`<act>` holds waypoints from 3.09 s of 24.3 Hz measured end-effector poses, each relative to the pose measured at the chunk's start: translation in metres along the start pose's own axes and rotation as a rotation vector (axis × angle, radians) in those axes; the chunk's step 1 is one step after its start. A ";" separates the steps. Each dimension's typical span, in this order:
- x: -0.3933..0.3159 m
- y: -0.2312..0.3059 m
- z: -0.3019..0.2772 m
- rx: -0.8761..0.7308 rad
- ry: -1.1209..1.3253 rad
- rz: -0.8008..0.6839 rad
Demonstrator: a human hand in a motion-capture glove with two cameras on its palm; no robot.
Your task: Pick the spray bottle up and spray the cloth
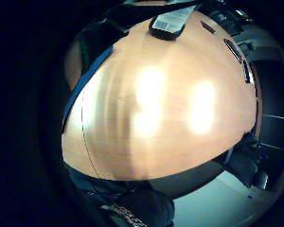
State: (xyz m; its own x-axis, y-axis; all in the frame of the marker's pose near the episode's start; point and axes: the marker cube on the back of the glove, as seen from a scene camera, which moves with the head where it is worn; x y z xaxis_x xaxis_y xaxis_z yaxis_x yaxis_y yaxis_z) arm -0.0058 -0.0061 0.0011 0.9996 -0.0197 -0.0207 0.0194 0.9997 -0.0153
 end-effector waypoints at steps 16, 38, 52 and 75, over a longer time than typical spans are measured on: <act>-0.050 -0.033 0.005 -0.007 -0.001 -0.123; -0.008 -0.137 -0.038 0.326 -0.331 0.111; -0.014 -0.190 -0.008 0.526 -0.712 0.203; 0.106 -0.191 -0.027 0.860 -0.950 0.172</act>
State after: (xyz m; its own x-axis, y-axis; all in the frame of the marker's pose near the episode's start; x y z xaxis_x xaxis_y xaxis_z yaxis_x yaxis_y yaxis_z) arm 0.0956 -0.1996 -0.0249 0.6067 -0.2274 0.7617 -0.4574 0.6839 0.5685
